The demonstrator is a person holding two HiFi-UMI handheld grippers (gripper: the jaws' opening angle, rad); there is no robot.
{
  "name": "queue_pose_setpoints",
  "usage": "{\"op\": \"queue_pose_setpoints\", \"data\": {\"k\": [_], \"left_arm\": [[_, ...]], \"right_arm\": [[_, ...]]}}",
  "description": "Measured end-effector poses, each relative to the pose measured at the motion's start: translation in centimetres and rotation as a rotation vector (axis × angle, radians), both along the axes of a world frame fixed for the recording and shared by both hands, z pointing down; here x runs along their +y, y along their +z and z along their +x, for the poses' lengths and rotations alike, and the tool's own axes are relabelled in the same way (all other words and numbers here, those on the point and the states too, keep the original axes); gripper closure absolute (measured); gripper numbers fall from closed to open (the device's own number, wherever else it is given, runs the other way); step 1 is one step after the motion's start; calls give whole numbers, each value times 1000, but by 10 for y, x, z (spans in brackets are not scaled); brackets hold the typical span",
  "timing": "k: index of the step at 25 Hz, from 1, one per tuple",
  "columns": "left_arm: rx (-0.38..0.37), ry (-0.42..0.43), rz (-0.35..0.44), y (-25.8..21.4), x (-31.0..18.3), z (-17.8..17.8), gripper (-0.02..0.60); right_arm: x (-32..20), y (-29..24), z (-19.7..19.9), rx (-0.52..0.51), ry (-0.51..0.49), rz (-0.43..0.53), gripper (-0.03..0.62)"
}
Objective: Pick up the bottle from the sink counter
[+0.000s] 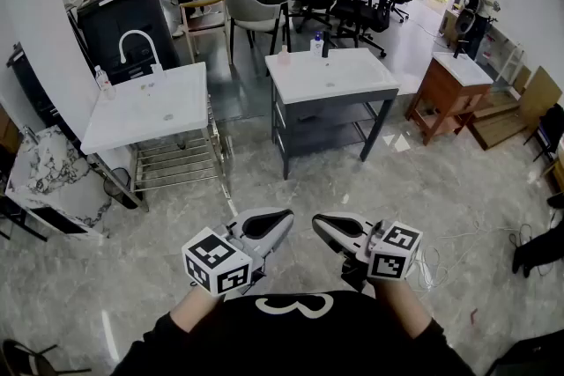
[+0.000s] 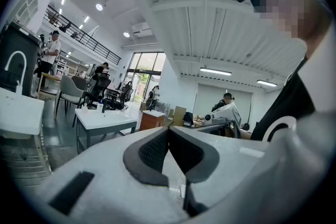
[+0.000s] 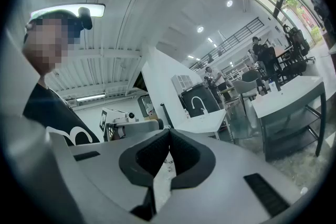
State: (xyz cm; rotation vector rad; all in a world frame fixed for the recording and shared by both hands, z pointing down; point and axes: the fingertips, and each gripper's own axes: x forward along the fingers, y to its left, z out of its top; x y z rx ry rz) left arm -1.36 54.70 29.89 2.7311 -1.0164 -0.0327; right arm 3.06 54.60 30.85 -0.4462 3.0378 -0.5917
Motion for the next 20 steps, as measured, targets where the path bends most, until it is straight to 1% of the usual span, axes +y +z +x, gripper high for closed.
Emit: {"op": "queue_pose_setpoints", "data": {"k": [6, 10, 15, 18, 20], "left_arm": [[18, -20, -13, -7, -3, 21, 566], [0, -39, -1, -8, -7, 33, 566], [-17, -47, 2, 0, -12, 64, 566], [-20, -44, 1, 5, -15, 80, 566], [-19, -41, -3, 9, -16, 88, 566]], "right_arm": [[-2, -10, 20, -4, -26, 14, 580], [-8, -10, 35, -17, -26, 25, 580], [-13, -3, 66, -38, -25, 26, 580], [-13, 2, 79, -24, -28, 49, 580], [-16, 7, 87, -8, -9, 69, 580]]}}
